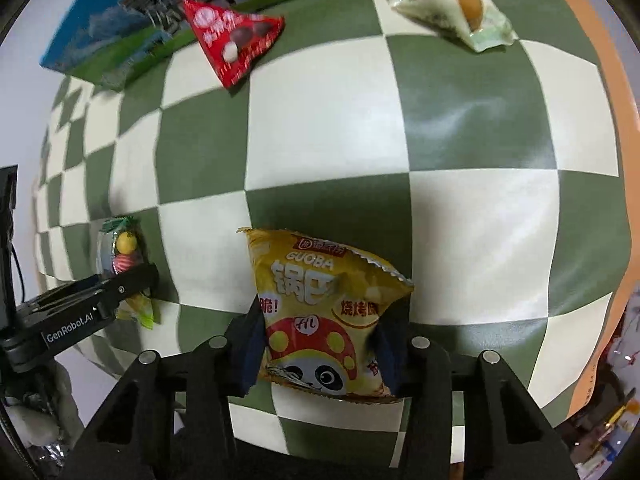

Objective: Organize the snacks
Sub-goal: 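Lower the candy bag and GUOBA bag into the box and open both tools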

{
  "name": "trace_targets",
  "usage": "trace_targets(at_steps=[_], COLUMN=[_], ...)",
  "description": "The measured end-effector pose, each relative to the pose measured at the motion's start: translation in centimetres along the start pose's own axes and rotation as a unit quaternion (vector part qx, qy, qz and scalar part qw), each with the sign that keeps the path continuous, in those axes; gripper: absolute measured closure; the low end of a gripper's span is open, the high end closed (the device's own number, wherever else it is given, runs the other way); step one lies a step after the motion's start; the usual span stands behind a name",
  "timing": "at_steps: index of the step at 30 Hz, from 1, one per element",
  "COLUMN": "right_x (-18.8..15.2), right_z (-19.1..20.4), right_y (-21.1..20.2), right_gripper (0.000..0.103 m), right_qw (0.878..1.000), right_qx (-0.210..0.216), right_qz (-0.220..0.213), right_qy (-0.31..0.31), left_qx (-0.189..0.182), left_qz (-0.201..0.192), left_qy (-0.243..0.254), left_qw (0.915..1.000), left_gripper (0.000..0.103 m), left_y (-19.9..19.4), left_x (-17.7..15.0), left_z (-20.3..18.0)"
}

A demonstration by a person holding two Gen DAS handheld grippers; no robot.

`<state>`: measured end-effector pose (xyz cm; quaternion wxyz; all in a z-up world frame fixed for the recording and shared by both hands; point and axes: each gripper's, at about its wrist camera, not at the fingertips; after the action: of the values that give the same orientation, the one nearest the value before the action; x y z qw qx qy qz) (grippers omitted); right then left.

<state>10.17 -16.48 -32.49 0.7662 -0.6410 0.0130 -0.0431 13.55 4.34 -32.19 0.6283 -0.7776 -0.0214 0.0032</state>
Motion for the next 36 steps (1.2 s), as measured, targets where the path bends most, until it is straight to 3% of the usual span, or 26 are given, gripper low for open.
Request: trace_targets(at_steps=[7,11,14,18,22,27,36], right_x=[1.8,5.3,9.0,14.7,20.7,26.6,31.7], right_z=[0.0,0.1,0.1,-0.4,-0.1,0.7,4.2], right_y=[-7.8,-14.0,-18.0,-21.2,-21.5,-19.9,-13.1], right_gripper=[0.055,0.055,0.055,0.055,0.055,0.055,0.055], right_qw=[0.996,0.989,0.984,0.981,0.983,0.987,0.993], right_qx=[0.08,0.108,0.112,0.082,0.057,0.041,0.037], right_qz=[-0.049,-0.097,-0.132,-0.165,-0.166,-0.143,-0.086], right_qy=[-0.002,-0.024,-0.039,-0.055,-0.058,-0.062,-0.075], left_qx=[-0.057,-0.084,-0.085,-0.053,-0.021,0.003,0.012], left_qz=[-0.062,-0.104,-0.125,-0.138,-0.119,-0.091,-0.042], left_qy=[0.032,0.06,0.075,0.088,0.081,0.064,0.039], left_qw=[0.9959,0.9892,0.9856,0.9851,0.9893,0.9938,0.9983], left_gripper=[0.054,0.054,0.054,0.054,0.054,0.054,0.053], left_y=[-8.5,-14.4,-17.1,-18.2,-17.0,-13.7,-9.3], left_x=[1.8,5.5,9.3,14.7,20.3,24.5,28.6], left_z=[-3.2,-5.9,-7.0,-8.2,-8.1,-6.9,-5.0])
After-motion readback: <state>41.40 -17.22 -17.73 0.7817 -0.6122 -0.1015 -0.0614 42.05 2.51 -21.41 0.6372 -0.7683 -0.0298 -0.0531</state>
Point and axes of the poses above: each gripper's, at about its wrist camera, not at the fingertips, and y roughly the way its jaws point, z to its left, x to its top, and after that the axes turned 5 degrees about -x, right-handed
